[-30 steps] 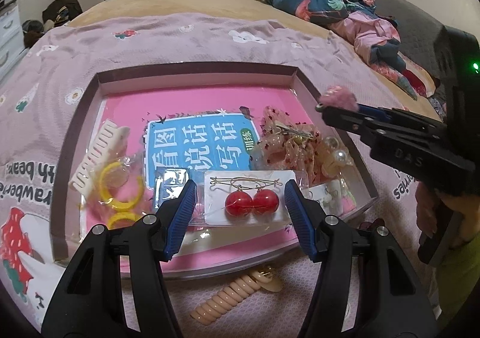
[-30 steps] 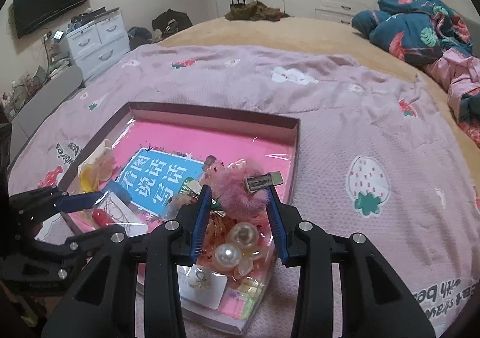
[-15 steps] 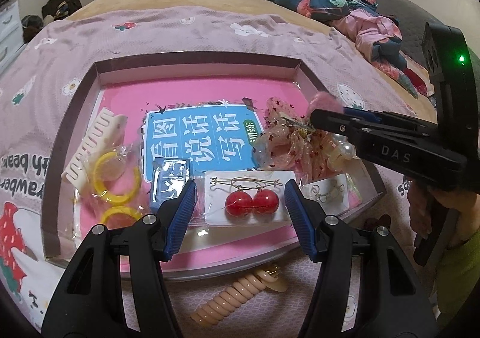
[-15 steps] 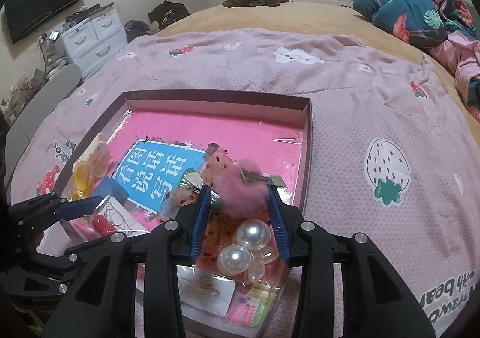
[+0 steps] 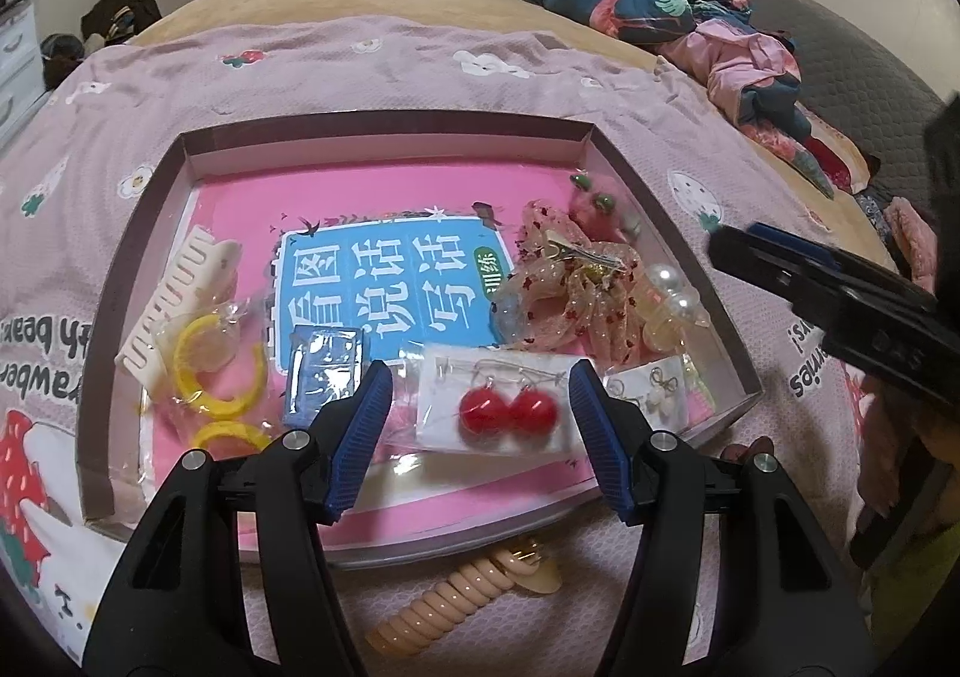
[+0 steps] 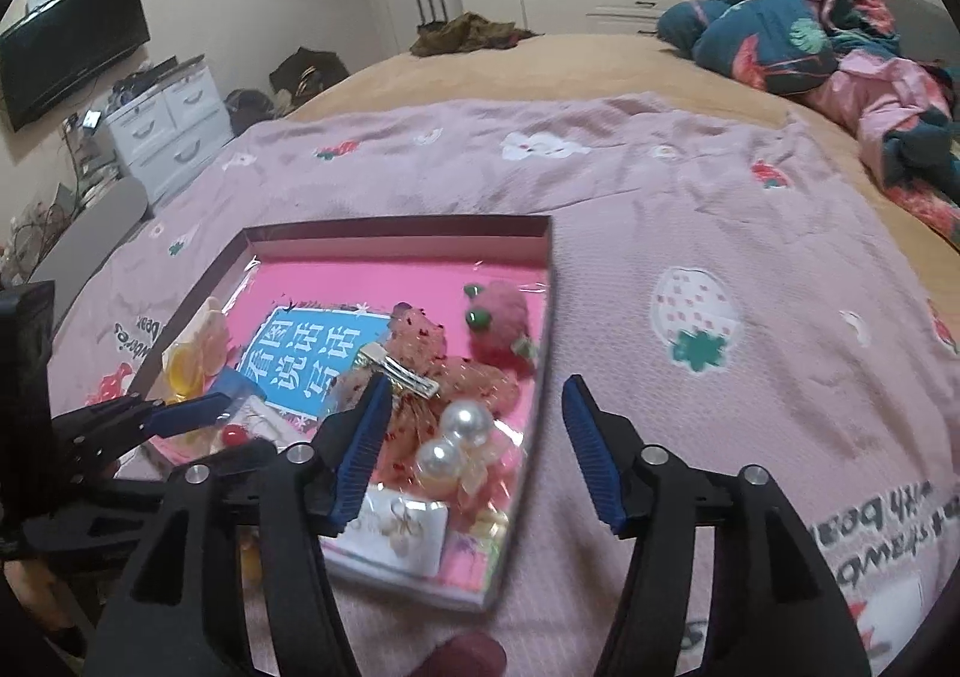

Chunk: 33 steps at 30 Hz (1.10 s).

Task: Organize jewelry
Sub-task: 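Place the cherry earring card in the tray with the left tool while the right tool drops the pom-pom clip, then withdraw both open tools from the tray toward the remaining jewelry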

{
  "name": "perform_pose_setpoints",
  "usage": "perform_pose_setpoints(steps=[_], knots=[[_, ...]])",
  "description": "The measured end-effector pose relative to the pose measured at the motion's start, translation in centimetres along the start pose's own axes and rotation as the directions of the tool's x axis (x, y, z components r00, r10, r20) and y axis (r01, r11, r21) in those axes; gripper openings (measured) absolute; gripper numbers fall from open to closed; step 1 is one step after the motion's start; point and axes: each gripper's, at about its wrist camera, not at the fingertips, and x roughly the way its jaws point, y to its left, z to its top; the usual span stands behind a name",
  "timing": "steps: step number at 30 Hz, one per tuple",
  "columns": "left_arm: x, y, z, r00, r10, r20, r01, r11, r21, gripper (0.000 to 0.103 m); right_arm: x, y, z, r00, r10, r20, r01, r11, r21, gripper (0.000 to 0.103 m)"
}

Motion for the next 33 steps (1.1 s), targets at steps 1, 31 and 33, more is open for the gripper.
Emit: perform_pose_setpoints(steps=[1,31,33], knots=[[0.0,-0.1,0.1,1.0,-0.001,0.002,0.001,1.0,0.0,0.053,-0.4,-0.1,-0.1,1.0,-0.005,0.006,0.005,1.0,0.003,0.059],[-9.1,0.2,-0.2,0.99,0.013,0.143,-0.005,0.998,-0.055,0.094,-10.5,1.9,-3.0,0.991,-0.024,0.13,0.026,1.0,-0.015,0.085],[-9.8,0.4,-0.3,0.988,0.016,0.152,-0.006,0.998,-0.062,0.094,-10.9,2.2,-3.2,0.991,-0.022,0.131,0.025,1.0,-0.019,0.086]])
